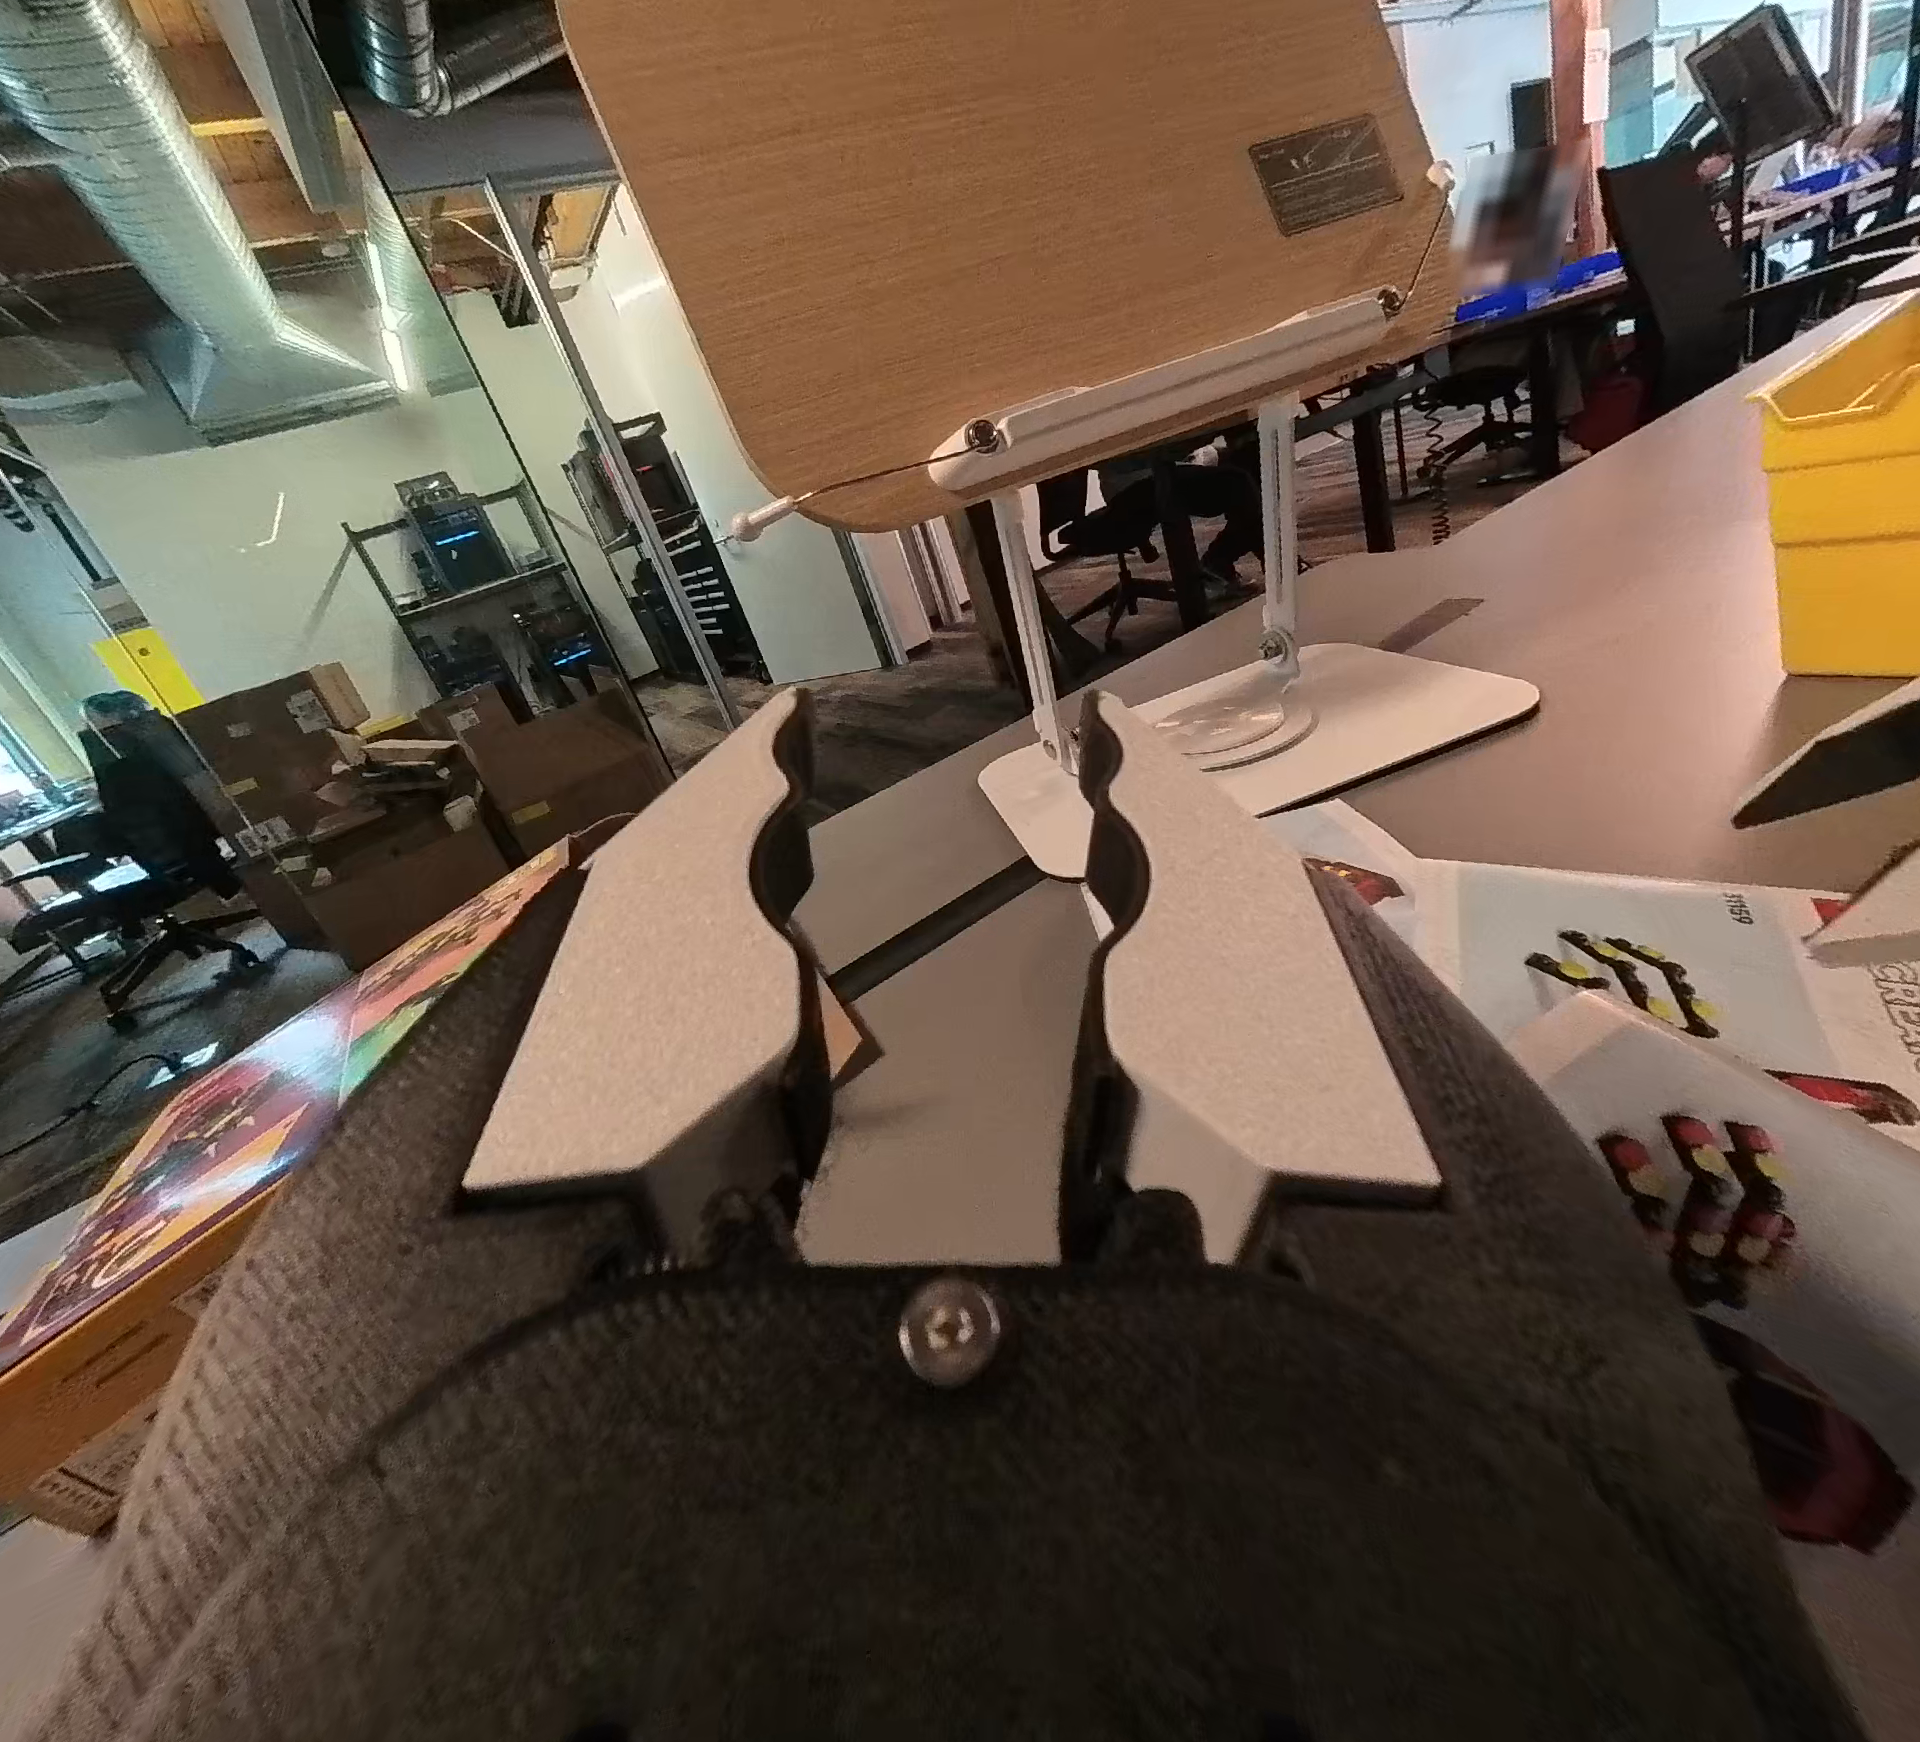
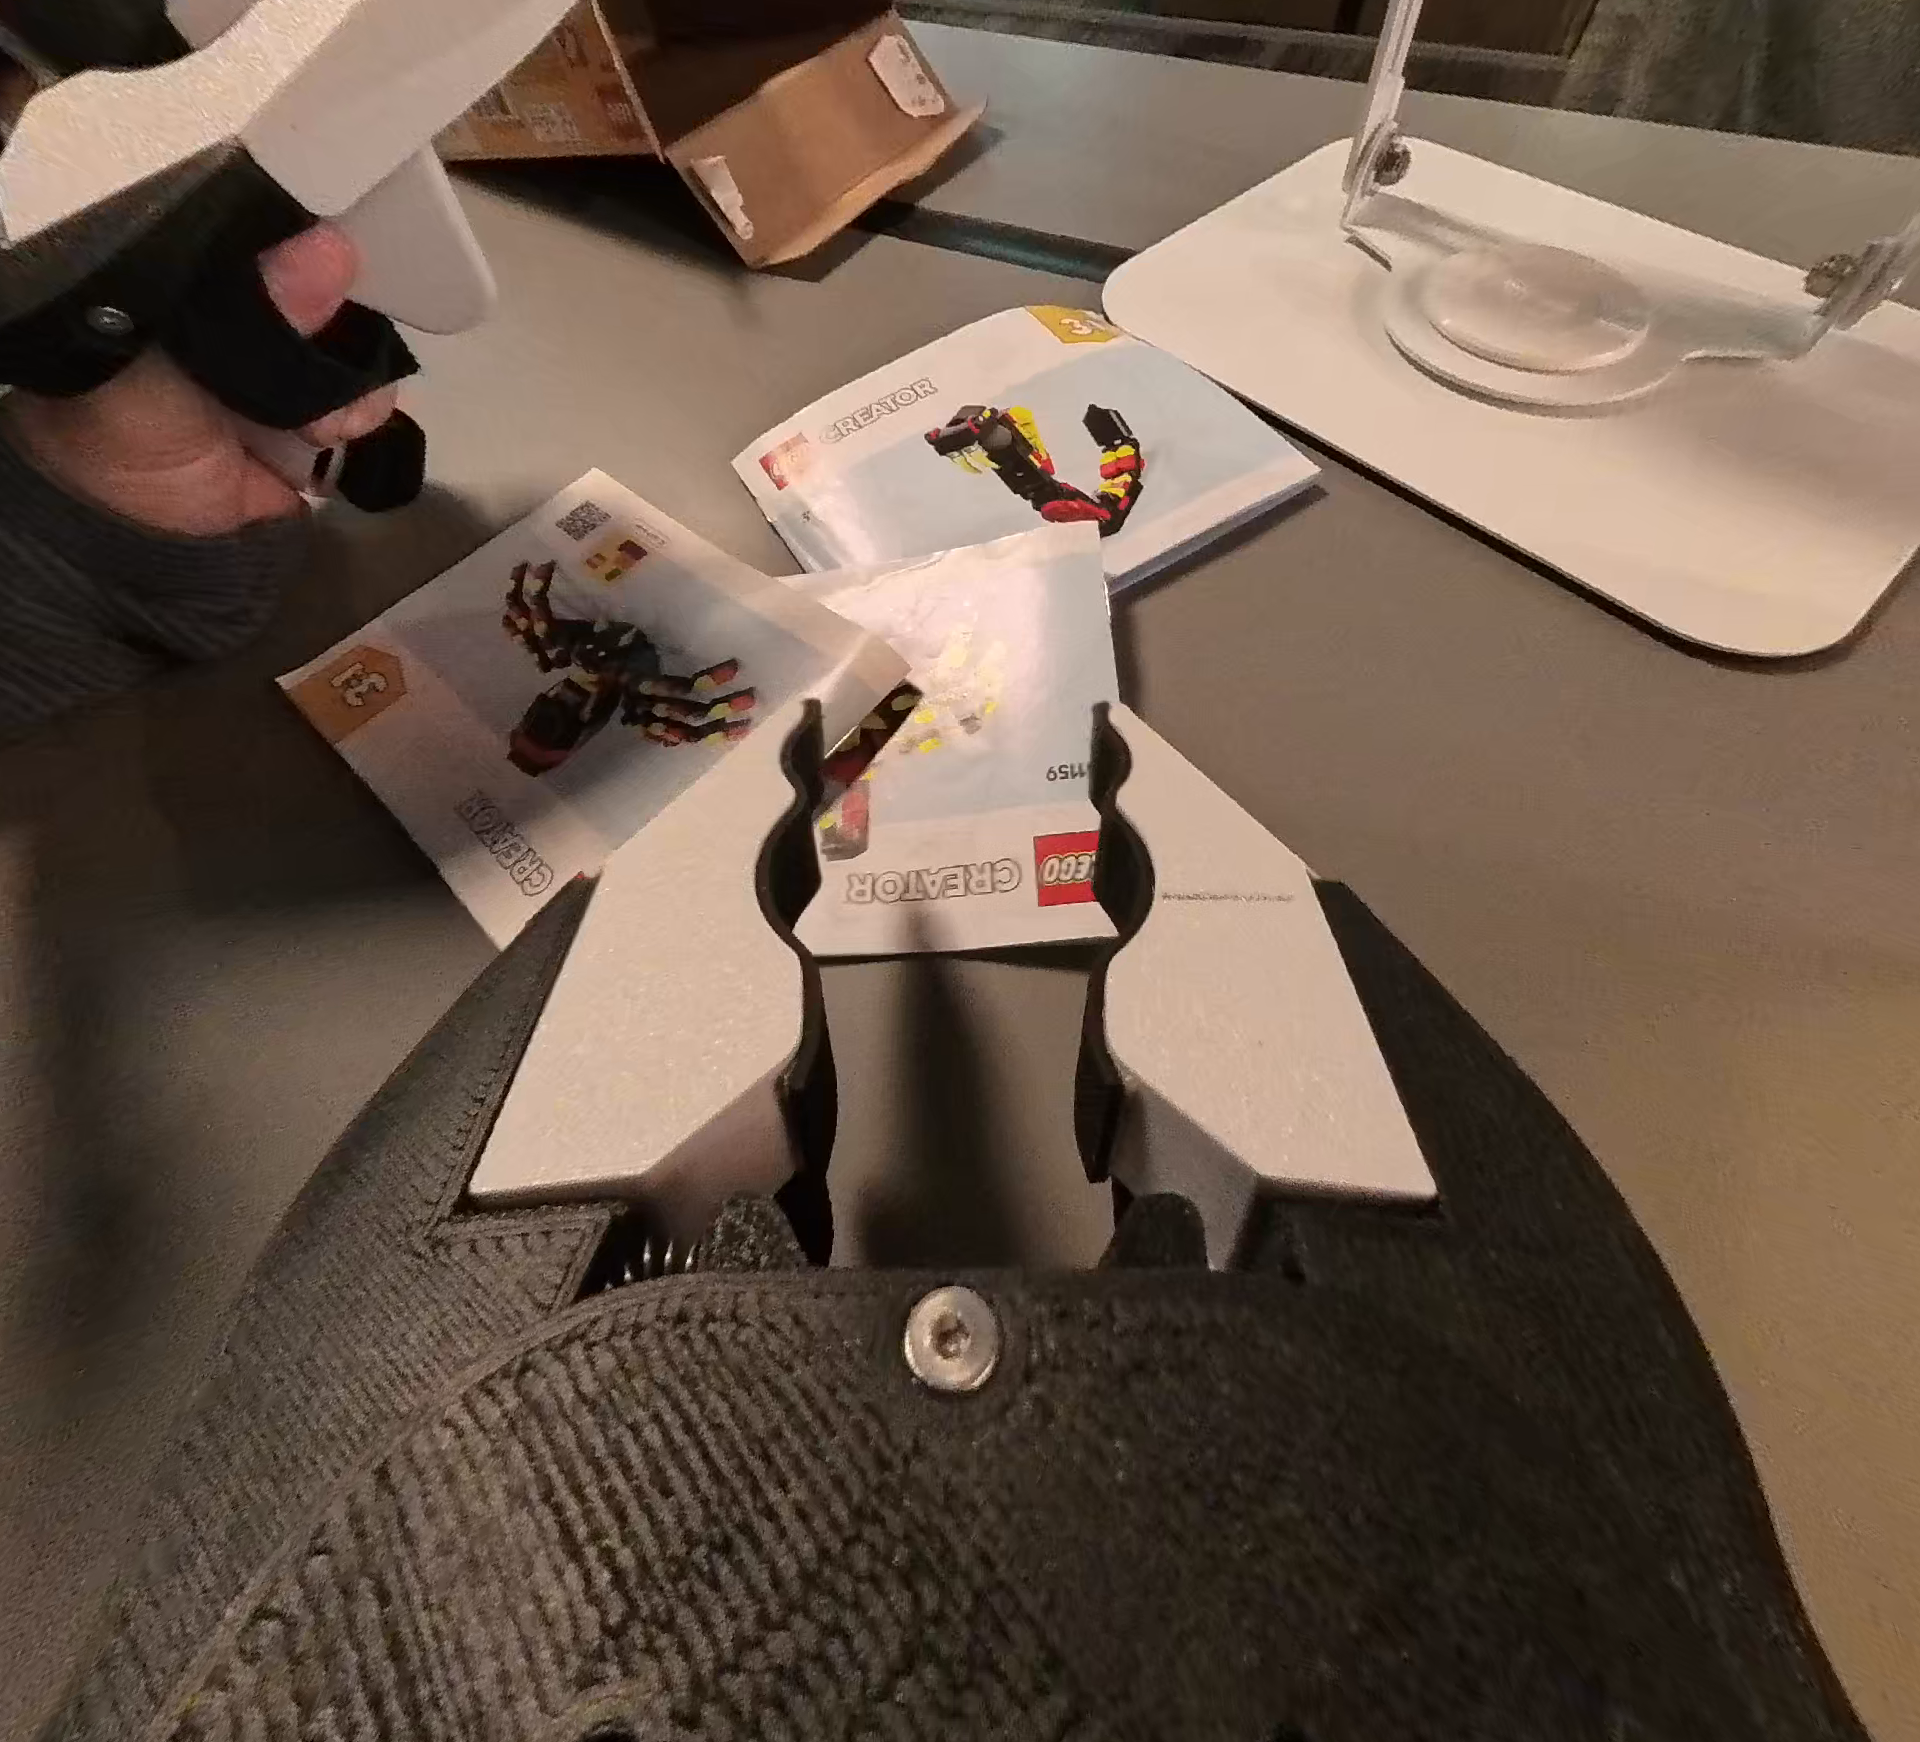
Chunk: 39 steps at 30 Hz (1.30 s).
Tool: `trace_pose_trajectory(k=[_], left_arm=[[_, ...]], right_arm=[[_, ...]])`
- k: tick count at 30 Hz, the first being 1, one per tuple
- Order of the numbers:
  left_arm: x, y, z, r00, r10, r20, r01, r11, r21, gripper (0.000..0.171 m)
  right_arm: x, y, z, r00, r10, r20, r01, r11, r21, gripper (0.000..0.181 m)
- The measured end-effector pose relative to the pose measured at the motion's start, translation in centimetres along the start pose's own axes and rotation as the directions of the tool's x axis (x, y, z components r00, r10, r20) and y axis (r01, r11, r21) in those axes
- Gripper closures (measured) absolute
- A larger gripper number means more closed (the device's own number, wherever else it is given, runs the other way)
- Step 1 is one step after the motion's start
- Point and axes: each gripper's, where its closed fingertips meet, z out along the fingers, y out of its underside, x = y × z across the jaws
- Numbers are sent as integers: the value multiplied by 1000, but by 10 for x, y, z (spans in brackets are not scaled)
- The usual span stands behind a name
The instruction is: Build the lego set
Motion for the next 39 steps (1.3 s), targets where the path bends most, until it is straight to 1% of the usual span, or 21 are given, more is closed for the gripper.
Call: trace_pose_trajectory(k=[4,6,9,11,13,15,16,18,20,22,24,25,27,28,29,30,32,35,36,38,39], left_arm=[[3,1,2,1000,-5,-10,5,1000,-3,121],[2,1,2,1000,-11,-8,11,1000,-3,121],[-2,4,3,999,-33,2,33,999,-16,121],[-2,7,4,998,-62,-12,62,997,-38,122],[-2,16,7,995,-96,-17,94,991,-96,126],[4,27,14,990,-124,-72,110,978,-178,123],[11,34,18,979,-160,-123,126,960,-249,121],[25,45,22,934,-290,-207,194,902,-386,113],[29,57,25,890,-403,-213,256,829,-497,114],[31,67,28,845,-500,-191,318,756,-573,113],[37,80,27,795,-584,-165,345,659,-669,106],[42,85,26,773,-615,-157,350,619,-704,107],[51,92,25,731,-666,-150,354,558,-751,107],[55,99,23,727,-671,-142,340,533,-775,107],[56,102,23,731,-666,-146,324,527,-786,115],[56,103,24,731,-665,-151,317,527,-788,118],[66,100,21,683,-706,-187,304,508,-806,139],[76,96,17,599,-770,-221,309,477,-823,166],[78,92,17,562,-793,-234,321,470,-822,169],[80,78,18,484,-829,-279,363,480,-799,171],[78,74,19,464,-837,-290,388,487,-783,171]], right_arm=[[8,-17,11,1000,22,5,-23,998,66,135],[13,-21,23,999,38,19,-39,998,52,135],[32,-24,39,999,37,-28,-37,999,16,134],[43,-21,50,992,122,-19,-123,992,-29,135],[48,-15,59,969,248,17,-245,966,-85,133],[51,-19,63,931,360,64,-356,932,-64,136],[54,-21,63,910,407,79,-404,913,-49,140],[56,-22,62,888,450,95,-448,893,-40,145],[54,-22,62,880,462,113,-460,887,-45,147],[50,-22,62,877,461,134,-457,887,-56,148],[45,-21,63,881,450,147,-444,893,-71,150],[43,-21,64,881,446,155,-439,895,-78,151],[39,-20,64,882,439,172,-429,899,-92,153],[38,-20,64,882,437,176,-427,899,-95,153],[36,-20,65,882,433,184,-422,901,-99,154],[33,-20,65,882,429,198,-416,903,-106,154],[26,-21,66,876,424,230,-408,905,-118,154],[21,-21,66,873,414,256,-395,910,-124,153],[20,-22,65,872,413,264,-395,911,-120,153],[18,-26,62,861,413,298,-402,910,-100,151],[18,-30,59,854,413,316,-412,908,-76,150]])
